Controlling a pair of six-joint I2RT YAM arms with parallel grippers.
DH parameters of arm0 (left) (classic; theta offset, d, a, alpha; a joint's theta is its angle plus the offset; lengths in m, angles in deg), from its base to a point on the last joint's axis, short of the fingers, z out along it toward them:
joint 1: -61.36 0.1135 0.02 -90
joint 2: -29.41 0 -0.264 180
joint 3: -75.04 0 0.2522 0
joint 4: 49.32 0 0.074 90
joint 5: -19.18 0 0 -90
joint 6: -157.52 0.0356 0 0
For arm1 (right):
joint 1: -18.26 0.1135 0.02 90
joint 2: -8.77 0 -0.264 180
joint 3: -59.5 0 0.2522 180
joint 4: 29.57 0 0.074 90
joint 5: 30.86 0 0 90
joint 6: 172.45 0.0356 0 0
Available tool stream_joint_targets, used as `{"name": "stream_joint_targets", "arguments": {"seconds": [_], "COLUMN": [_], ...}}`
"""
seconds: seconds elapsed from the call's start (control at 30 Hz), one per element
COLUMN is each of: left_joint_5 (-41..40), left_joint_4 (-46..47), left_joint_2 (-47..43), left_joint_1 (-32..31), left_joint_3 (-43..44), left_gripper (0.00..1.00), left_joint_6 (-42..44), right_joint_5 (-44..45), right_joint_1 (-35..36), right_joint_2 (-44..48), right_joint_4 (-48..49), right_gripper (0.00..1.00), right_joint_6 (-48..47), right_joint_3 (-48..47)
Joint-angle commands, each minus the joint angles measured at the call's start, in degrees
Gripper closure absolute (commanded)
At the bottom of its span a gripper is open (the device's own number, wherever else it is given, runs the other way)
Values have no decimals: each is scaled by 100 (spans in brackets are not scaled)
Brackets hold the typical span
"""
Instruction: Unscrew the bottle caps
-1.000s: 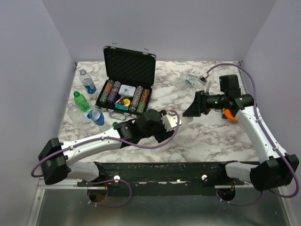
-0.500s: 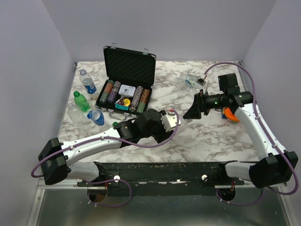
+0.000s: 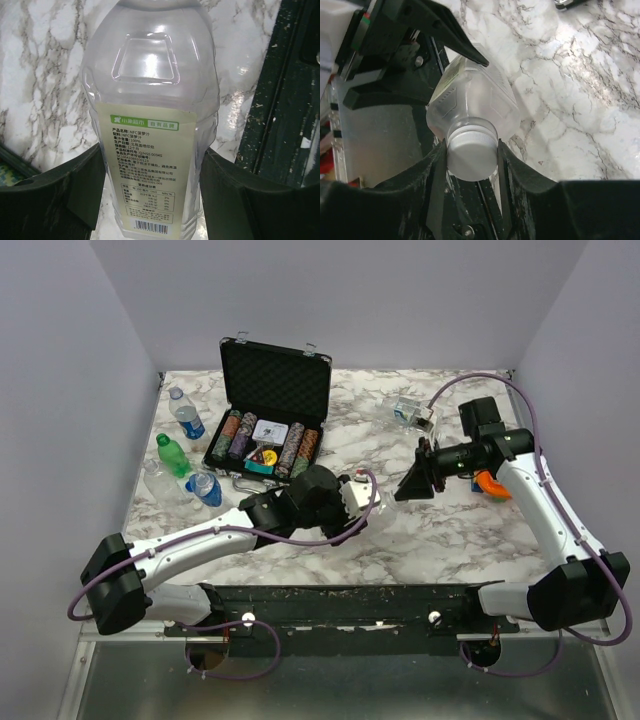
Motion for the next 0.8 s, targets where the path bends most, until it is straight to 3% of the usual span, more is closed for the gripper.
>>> {"name": "stream_joint_targets", "arguments": {"seconds": [0.0, 0.13, 0.23, 0.3, 0.33, 0.37, 0.43, 0.63, 0.77], "left_joint_5": [1404, 2109, 2066, 1926, 1847, 1750, 1478, 959, 389], "left_joint_4": [-25, -359, -526, -553, -545, -544, -571, -676, -475], "left_joint_2": [-92, 48, 171, 189, 180, 163, 145, -30, -206], "left_joint_1": [354, 556, 574, 583, 583, 583, 574, 513, 408], "left_joint_3": [291, 492, 642, 686, 678, 669, 651, 563, 406], "left_gripper": [100, 100, 100, 100, 100, 100, 100, 100, 100], "left_joint_6": [-115, 25, 113, 148, 174, 210, 262, 377, 368], "right_joint_5": [-491, -465, -246, -245, -254, -280, -228, -263, 876], "right_joint_1": [124, 212, 256, 256, 256, 256, 247, 150, 150], "right_joint_2": [82, 397, 609, 549, 496, 426, 311, 144, 468], "right_joint_4": [-888, -1285, -898, -967, -959, -890, -828, -863, -21], "right_gripper": [64, 63, 62, 55, 44, 26, 8, 1, 0], "right_joint_6": [-1868, -3513, -3472, -3376, -3175, -2903, -2314, -1170, 129], "right_joint_3": [-208, -59, 108, -23, -102, -198, -487, -1332, -1193]}}
